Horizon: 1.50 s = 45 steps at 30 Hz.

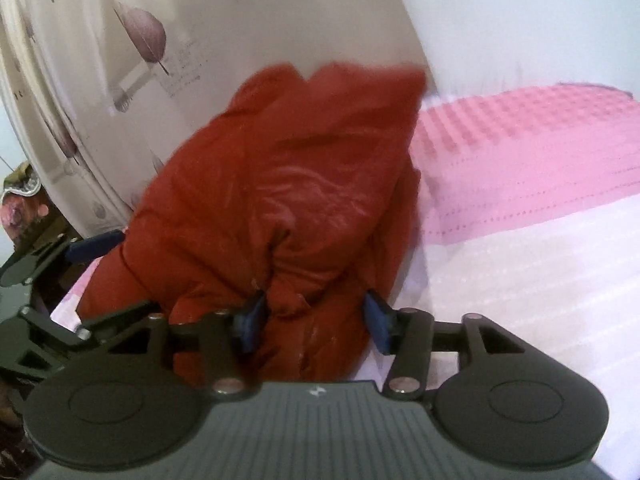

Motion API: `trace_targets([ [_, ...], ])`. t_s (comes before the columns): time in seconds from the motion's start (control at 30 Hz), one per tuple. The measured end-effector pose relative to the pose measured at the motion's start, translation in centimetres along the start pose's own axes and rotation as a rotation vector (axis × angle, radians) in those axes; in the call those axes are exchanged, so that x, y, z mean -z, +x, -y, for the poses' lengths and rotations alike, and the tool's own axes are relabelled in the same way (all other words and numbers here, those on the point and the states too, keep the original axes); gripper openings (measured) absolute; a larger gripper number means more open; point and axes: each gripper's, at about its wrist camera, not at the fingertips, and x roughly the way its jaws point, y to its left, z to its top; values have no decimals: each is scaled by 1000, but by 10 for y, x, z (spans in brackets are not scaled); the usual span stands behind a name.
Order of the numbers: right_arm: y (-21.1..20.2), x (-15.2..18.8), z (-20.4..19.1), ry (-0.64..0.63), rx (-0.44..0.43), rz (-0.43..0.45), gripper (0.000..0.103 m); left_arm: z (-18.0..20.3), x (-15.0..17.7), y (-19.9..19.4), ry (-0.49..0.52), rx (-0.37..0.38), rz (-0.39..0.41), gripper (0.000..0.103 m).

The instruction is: Fold large clothes

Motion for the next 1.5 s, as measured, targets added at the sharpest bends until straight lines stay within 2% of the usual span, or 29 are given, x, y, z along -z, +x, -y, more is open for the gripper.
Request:
trace_targets([
  [0.03,-2,-1,0,2,17,7,74,-1,-3,-5,-6,-6,5,103],
  [0.07,-5,-1,1,12,34,20,79,-1,-7,-9,-7,-18,9,103],
  [0.13,-12,-2,8,63,9,43,80,-2,-14,-12,-6,-37,7,103],
  [0.27,-3,-5,10,113,16,23,92,-3,-23,-15,-5,-48,-10,103],
  [0.37,-3,-2,13,154,-9,26,93,-5,-25,-14,-2,-51,-25,103],
  [0.43,3,-2,16,174,-25,17,102,-8,-25,-13,-20,-41,-35,103],
  [0.47,6,-2,17,183,-17,13,103,-9,-25,-12,-25,-41,-42,103],
  [0.63,17,2,27,251,-75,0,103,-9,-22,-7,-28,-46,-64,103],
  [1.1,45,-8,28,248,-184,-14,103,-3,-18,7,-31,5,-99,103],
  [1.3,47,-9,27,228,-187,-14,103,1,-17,10,-23,8,-104,103],
  [1.5,45,-10,24,193,-153,-17,102,1,-19,10,-4,0,-103,103],
])
